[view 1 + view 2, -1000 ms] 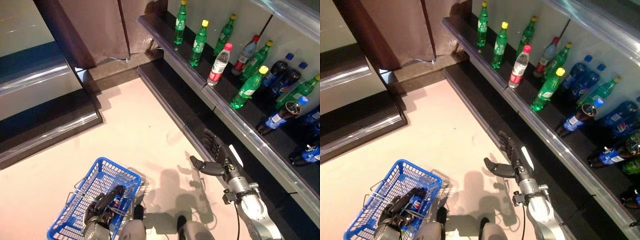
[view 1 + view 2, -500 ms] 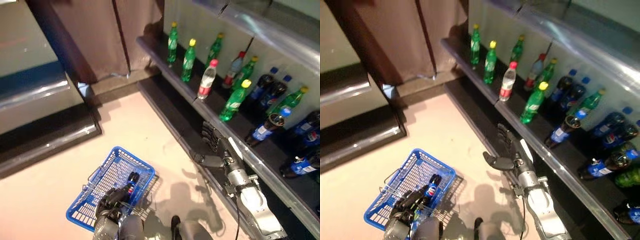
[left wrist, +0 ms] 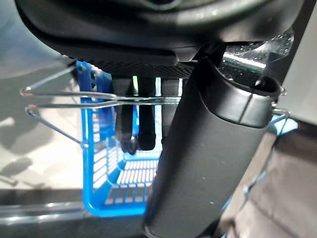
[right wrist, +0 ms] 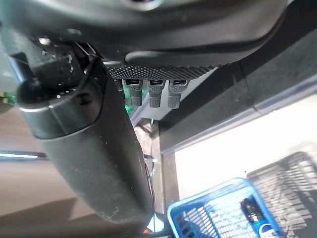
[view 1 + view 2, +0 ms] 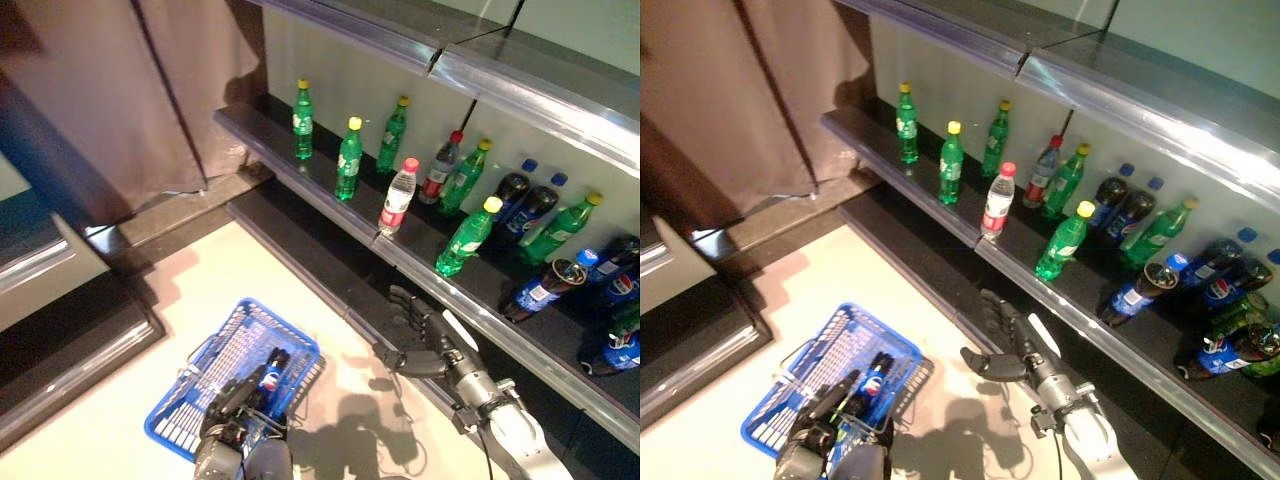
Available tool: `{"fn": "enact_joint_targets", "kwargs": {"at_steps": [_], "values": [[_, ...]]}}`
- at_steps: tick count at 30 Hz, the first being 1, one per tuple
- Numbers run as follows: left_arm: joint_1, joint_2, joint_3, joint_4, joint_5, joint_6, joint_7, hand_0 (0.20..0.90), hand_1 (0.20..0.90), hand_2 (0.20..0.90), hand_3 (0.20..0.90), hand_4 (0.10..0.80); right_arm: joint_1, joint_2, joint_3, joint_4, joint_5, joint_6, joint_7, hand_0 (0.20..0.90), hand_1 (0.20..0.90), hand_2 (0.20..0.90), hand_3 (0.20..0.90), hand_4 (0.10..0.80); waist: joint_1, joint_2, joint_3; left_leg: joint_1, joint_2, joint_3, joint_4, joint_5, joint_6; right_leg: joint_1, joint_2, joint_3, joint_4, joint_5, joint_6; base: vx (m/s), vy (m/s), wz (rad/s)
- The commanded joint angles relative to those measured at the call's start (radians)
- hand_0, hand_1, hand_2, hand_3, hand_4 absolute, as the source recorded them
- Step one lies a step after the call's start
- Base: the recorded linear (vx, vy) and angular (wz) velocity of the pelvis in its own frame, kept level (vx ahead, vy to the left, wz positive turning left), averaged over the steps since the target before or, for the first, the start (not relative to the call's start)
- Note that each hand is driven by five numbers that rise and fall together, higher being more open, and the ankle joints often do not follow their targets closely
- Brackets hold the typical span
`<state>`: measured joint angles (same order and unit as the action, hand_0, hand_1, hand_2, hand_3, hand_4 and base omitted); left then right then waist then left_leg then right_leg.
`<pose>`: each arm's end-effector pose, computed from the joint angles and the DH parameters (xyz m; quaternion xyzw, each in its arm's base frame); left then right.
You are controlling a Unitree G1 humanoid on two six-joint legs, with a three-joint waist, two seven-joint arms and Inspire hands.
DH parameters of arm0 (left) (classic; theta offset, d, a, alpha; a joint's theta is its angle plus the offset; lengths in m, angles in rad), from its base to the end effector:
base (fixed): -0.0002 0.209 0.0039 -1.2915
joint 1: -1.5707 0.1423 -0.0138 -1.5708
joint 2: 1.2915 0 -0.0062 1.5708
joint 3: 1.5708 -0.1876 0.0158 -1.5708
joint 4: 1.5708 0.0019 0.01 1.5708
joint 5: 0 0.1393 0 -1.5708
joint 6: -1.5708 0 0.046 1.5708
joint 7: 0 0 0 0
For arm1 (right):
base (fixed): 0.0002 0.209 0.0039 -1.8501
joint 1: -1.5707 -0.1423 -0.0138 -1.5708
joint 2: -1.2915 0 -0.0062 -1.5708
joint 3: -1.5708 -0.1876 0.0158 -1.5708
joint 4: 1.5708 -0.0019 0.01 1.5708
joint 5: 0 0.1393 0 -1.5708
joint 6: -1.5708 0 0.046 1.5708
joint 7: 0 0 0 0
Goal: Pick up the drink and place into the basket.
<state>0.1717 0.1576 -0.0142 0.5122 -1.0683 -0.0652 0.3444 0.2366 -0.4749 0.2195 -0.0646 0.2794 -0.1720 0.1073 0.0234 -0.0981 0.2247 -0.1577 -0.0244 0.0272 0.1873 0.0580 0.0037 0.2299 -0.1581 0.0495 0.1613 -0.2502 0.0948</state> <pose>0.1234 0.2005 -0.0702 -0.3612 0.3109 0.3517 0.8057 0.1490 -0.2035 0.0223 -0.0691 0.0444 0.1509 0.9851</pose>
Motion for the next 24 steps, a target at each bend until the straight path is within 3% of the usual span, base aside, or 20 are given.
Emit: {"fn": "enact_joint_targets", "kwargs": {"at_steps": [1, 5, 7, 9, 12, 13, 15, 17, 19, 22, 24], "values": [[0.052, 0.066, -0.014, -0.242, 0.083, -0.078, -0.028, 0.300, 0.300, 0.300, 0.200, 0.100, -0.089, -0.010, -0.047, -0.095, 0.047, -0.070, -0.063, 0.900, 0.900, 0.900, 0.900, 0.800, 0.040, 0.031, -0.090, -0.095, 0.099, 0.003, -0.039, 0.080, -0.026, -0.016, 0.049, -0.043, 0.192, 0.177, 0.016, 0.459, 0.303, 0.32], [0.047, 0.098, -0.017, -0.297, 0.132, -0.060, -0.022, 0.300, 0.300, 0.300, 0.200, 0.100, -0.090, 0.035, -0.014, -0.106, 0.014, -0.083, -0.106, 0.900, 0.900, 0.900, 0.900, 0.800, 0.046, 0.029, -0.106, -0.034, 0.043, 0.017, -0.073, 0.053, 0.014, -0.128, 0.046, -0.083, 0.374, 0.318, 0.062, 0.357, 0.222, 0.11], [0.026, 0.114, -0.013, -0.284, 0.123, -0.062, -0.014, 0.300, 0.300, 0.300, 0.200, 0.100, -0.108, 0.042, 0.000, -0.083, 0.009, -0.088, -0.123, 0.900, 0.900, 0.900, 0.900, 0.800, 0.039, 0.026, -0.104, -0.005, 0.024, 0.023, -0.093, 0.043, 0.021, -0.182, 0.078, -0.107, 0.322, 0.300, 0.049, 0.320, 0.098, 0.04], [0.010, 0.126, -0.010, -0.282, 0.126, -0.048, -0.024, 0.300, 0.300, 0.300, 0.200, 0.100, -0.106, 0.041, -0.007, -0.085, 0.021, -0.085, -0.146, 0.900, 0.900, 0.900, 0.900, 0.800, 0.028, 0.015, -0.094, 0.018, -0.011, 0.013, -0.099, 0.035, 0.018, -0.208, 0.109, -0.154, 0.175, 0.267, 0.009, 0.329, 0.039, 0.07], [0.025, 0.104, -0.022, -0.295, 0.142, -0.058, -0.011, 0.300, 0.300, 0.300, 0.200, 0.100, -0.085, 0.049, -0.027, -0.074, 0.018, -0.122, -0.126, 0.900, 0.900, 0.900, 0.900, 0.800, 0.001, 0.018, -0.069, 0.096, -0.035, -0.007, -0.114, 0.004, 0.017, -0.263, 0.102, -0.185, -0.007, 0.297, -0.018, 0.287, -0.029, 0.18], [0.031, 0.099, -0.026, -0.298, 0.144, -0.056, -0.008, 0.300, 0.300, 0.300, 0.200, 0.100, -0.080, 0.049, -0.030, -0.069, 0.017, -0.131, -0.124, 0.900, 0.900, 0.900, 0.900, 0.800, -0.007, 0.018, -0.064, 0.115, -0.042, -0.013, -0.122, -0.004, 0.018, -0.270, 0.103, -0.178, -0.047, 0.314, -0.017, 0.344, -0.054, 0.14], [0.043, 0.085, -0.031, -0.288, 0.146, -0.047, -0.016, 0.300, 0.300, 0.300, 0.200, 0.100, -0.081, 0.056, -0.036, -0.062, 0.012, -0.126, -0.129, 0.900, 0.900, 0.900, 0.900, 0.800, -0.035, 0.015, -0.061, 0.175, -0.067, -0.033, -0.150, -0.041, 0.024, -0.349, 0.091, -0.155, -0.132, 0.416, 0.013, 0.416, -0.054, 0.28], [0.057, 0.085, -0.028, -0.281, 0.151, -0.032, -0.034, 0.300, 0.300, 0.300, 0.200, 0.100, -0.079, 0.067, -0.042, -0.060, 0.012, -0.117, -0.129, 0.900, 0.900, 0.900, 0.900, 0.800, -0.061, 0.017, -0.059, 0.240, -0.073, -0.042, -0.172, -0.080, 0.031, -0.417, 0.079, -0.161, -0.193, 0.498, 0.043, 0.464, -0.064, 0.36], [0.070, 0.088, -0.030, -0.283, 0.146, -0.032, -0.044, 0.300, 0.300, 0.300, 0.200, 0.100, -0.078, 0.074, -0.044, -0.057, 0.008, -0.118, -0.127, 0.900, 0.900, 0.900, 0.900, 0.800, -0.073, 0.018, -0.055, 0.278, -0.068, -0.029, -0.175, -0.113, 0.038, -0.443, 0.070, -0.182, -0.205, 0.527, 0.057, 0.389, -0.070, 0.29], [0.071, 0.095, -0.029, -0.282, 0.142, -0.040, -0.060, 0.300, 0.300, 0.300, 0.200, 0.100, -0.087, 0.067, -0.048, -0.052, 0.019, -0.132, -0.122, 0.900, 0.900, 0.900, 0.900, 0.800, -0.078, 0.011, -0.062, 0.282, -0.070, -0.004, -0.119, -0.160, 0.047, -0.436, 0.066, -0.201, -0.172, 0.505, 0.039, 0.306, -0.072, 0.15], [0.050, 0.084, -0.028, -0.264, 0.132, -0.033, -0.047, 0.300, 0.300, 0.300, 0.200, 0.100, -0.105, 0.067, -0.045, -0.035, 0.010, -0.113, -0.147, 0.900, 0.900, 0.900, 0.900, 0.800, -0.098, 0.014, -0.089, 0.295, -0.060, 0.010, 0.006, -0.158, 0.027, -0.420, 0.079, -0.197, -0.130, 0.469, 0.006, 0.346, -0.077, 0.15]]}}
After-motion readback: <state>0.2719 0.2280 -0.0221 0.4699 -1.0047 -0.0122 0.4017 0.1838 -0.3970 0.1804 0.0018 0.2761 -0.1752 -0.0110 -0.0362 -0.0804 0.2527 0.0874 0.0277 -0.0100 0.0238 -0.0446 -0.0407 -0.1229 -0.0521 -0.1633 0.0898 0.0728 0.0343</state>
